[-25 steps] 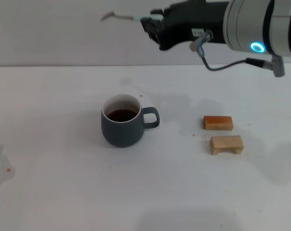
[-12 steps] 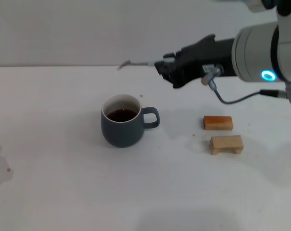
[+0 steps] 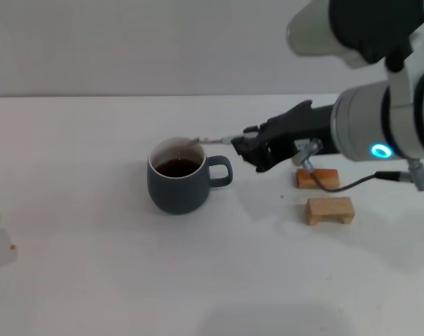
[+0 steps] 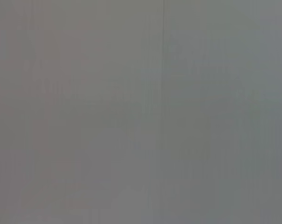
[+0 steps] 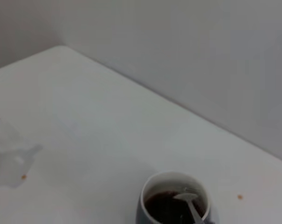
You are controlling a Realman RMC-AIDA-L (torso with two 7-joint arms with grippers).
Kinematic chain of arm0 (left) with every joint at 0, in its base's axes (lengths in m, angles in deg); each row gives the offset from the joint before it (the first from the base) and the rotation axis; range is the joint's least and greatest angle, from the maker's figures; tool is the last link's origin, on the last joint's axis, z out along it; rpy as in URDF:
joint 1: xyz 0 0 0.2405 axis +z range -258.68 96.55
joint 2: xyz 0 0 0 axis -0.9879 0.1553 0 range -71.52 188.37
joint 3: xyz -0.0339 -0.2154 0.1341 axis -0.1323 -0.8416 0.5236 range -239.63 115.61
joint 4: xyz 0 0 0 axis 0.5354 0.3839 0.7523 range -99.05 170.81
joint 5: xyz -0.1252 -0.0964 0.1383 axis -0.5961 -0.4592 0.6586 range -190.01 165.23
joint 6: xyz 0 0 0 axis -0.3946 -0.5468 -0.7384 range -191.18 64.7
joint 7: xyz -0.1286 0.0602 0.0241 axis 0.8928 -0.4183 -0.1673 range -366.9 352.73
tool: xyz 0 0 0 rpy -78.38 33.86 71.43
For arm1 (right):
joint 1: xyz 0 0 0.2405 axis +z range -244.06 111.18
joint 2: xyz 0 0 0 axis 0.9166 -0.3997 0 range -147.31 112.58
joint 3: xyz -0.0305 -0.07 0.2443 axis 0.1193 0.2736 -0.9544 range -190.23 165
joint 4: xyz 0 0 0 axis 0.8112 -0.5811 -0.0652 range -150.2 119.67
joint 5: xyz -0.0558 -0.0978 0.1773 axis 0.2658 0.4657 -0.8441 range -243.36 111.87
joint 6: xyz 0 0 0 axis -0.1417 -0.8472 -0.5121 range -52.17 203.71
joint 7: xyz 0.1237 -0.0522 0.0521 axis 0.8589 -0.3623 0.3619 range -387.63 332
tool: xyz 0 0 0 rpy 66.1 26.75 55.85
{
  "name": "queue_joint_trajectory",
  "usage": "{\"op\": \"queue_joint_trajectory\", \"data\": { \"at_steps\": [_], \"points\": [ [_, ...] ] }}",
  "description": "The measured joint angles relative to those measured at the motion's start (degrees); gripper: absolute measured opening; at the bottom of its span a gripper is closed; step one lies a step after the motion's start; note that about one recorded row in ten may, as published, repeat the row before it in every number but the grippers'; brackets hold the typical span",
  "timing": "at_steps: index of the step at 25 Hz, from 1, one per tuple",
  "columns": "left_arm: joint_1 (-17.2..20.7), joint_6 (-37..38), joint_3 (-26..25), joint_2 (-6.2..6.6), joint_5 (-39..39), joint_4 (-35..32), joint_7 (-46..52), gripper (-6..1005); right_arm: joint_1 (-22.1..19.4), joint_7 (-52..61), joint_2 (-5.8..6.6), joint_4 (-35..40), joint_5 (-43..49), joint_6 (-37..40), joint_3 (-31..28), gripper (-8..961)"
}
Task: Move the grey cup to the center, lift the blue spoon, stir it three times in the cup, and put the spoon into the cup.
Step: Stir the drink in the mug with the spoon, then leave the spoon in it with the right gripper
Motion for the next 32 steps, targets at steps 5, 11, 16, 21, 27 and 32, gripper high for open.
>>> {"op": "queue_joint_trajectory", "data": {
  "at_steps": [5,11,16,21,27,32],
  "points": [
    [0.0,0.0,0.0,0.0,0.0,0.1,0.0,-2,0.6,0.0,0.0,3.0,-0.2,1.5,1.8,163],
    [0.0,0.0,0.0,0.0,0.0,0.0,0.0,-2,1.3,-0.1,-0.04,5.7,-0.4,3.5,2.1,162],
    [0.0,0.0,0.0,0.0,0.0,-0.1,0.0,-2,2.7,-0.4,-0.08,9.4,-2.4,5.4,2.3,162],
    [0.2,0.0,0.0,0.0,0.0,-0.1,0.0,-2,3.8,-0.5,-0.04,12.2,-3.0,6.9,3.3,162],
    [0.3,0.0,0.0,0.0,0.0,-0.1,0.0,-2,4.5,-0.5,-0.01,14.6,-3.1,9.4,4.2,162],
    [0.3,0.0,0.0,0.0,0.0,-0.1,0.1,-2,5.3,-0.6,0.01,17.0,-3.1,11.4,4.9,162]
  ]
}}
